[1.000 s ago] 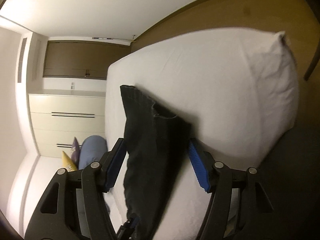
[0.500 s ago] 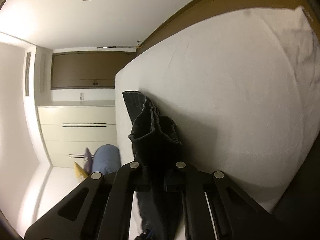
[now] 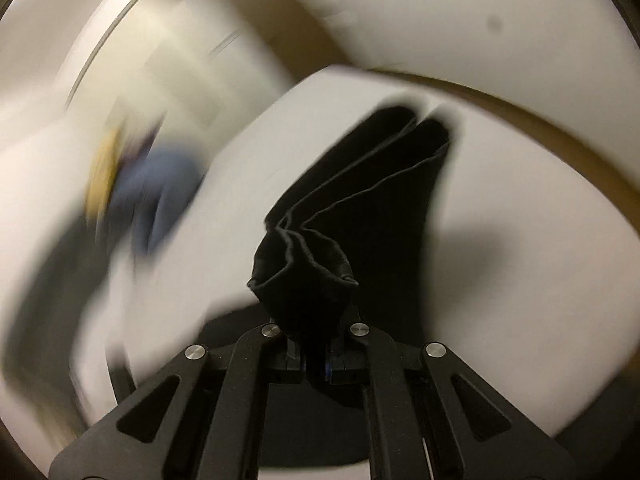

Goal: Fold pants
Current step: 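Fold the held leg end over the jeans with the right tool while the left tool presses the seat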

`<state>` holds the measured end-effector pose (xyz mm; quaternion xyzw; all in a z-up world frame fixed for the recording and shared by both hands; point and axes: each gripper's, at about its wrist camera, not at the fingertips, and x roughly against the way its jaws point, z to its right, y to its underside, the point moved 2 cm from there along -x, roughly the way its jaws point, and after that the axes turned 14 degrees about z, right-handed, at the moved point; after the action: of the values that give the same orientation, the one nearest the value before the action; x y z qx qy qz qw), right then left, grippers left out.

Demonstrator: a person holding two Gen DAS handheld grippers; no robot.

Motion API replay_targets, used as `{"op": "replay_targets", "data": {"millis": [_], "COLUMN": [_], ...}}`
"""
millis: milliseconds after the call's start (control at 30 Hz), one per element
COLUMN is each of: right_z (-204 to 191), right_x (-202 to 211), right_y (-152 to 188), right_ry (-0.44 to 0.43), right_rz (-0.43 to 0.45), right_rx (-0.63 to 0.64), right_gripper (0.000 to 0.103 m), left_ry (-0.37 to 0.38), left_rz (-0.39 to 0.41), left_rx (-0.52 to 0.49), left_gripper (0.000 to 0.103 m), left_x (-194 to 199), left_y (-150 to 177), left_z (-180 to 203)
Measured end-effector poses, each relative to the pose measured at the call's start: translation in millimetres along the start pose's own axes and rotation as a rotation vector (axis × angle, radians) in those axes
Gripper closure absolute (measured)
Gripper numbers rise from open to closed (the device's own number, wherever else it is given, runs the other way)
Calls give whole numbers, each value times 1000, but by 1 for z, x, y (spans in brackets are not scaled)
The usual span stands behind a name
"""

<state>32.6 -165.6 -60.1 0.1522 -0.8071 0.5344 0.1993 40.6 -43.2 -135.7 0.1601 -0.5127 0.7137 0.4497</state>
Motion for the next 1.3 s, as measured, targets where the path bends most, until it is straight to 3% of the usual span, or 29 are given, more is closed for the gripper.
{"op": "replay_targets", "data": {"millis": [33,100,167,267,433,567,700,733,800,833,867,967,1100,1300], "right_z": [-22,-59,-65,-68,-77,-100,-117,-118,-128,-134,-138,-149,-169,-182], "right_x": [-10,-44,-64,-62,-36,-14,2,12,15,17,18,30,32,46], "right_y": [15,62,89,95,89,90,96,99,104,107,108,110,121,147], "right_ry": [-12,-6,16,27,33,48,56,58,59,56,58,43,4,-51], "right_rz": [-48,-171,-248,-228,-162,-93,-60,-56,-52,-51,-45,-33,-41,-79], "right_rx": [90,257,281,312,306,407,498,520,563,592,616,689,751,797], "right_gripper": [99,99,99,99,99,98,98,98,98,98,98,98,98,98], "left_ry": [7,33,70,102,198,237,238,242,264,256,248,251,209,152], "left_rz": [-1,-4,-6,8,-55,-120,-172,-177,-213,-230,-238,-243,-246,-253], "left_rx": [14,39,47,62,131,186,189,183,175,171,159,80,-67,-138], "left_gripper": [94,83,44,11,8,4,6,13,48,72,83,91,91,91], "left_x": [2,11,18,28,22,5,-9,-13,-17,-21,-21,-16,-4,3], "left_y": [0,-2,-2,-7,-12,-17,-22,-24,-27,-29,-32,-46,-62,-60], "left_z": [-2,-6,-4,-1,11,19,18,21,20,20,18,11,2,-16]}}
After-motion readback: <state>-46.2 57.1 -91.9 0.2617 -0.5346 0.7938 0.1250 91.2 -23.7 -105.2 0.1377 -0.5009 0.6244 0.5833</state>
